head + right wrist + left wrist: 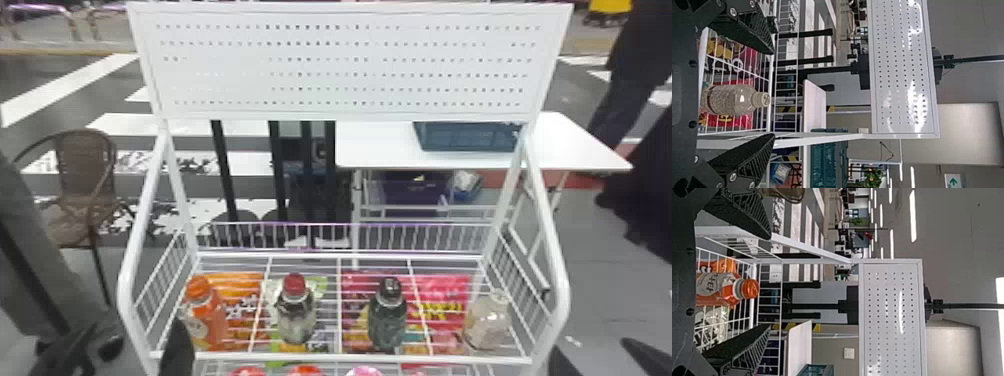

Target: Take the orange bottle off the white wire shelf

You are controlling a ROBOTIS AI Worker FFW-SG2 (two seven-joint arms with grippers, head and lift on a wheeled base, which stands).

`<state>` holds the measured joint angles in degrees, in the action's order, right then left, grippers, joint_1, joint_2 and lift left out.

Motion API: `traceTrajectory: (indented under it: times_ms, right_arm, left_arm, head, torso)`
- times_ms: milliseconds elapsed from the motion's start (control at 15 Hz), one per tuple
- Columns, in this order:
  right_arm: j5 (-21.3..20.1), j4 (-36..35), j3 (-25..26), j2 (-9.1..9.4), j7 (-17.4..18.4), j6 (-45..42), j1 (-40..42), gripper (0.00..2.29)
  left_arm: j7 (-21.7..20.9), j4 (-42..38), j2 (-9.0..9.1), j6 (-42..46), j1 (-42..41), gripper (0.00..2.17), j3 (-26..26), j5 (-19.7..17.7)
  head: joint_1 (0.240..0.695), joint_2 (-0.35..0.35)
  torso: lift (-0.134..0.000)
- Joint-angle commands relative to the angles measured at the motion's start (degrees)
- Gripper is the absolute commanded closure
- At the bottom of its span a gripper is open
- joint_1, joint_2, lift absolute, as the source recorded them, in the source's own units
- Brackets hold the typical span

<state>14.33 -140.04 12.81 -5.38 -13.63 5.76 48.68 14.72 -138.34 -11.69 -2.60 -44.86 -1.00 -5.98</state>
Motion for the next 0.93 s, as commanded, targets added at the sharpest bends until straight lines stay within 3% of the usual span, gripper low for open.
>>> traceTrajectory:
  times_ms: [0, 867]
  right_arm:
    - [0.0, 0.12, -0.07, 0.02, -0.08, 0.18, -0.17, 0.15]
    - [0.09, 1.35, -0.6, 0.02, -0.08, 0.35, -1.22, 0.15]
  left_arm:
    - [-0.05, 0.0, 0.0, 0.0, 0.04, 0.1, -0.05, 0.0]
    - [0.04, 2.11, 0.26, 0.53, 0.65, 0.1, -1.2, 0.26]
  head:
    - [0.499, 0.0]
    - [0.499, 0.0]
  torso:
    - [0.0]
    - [0.0]
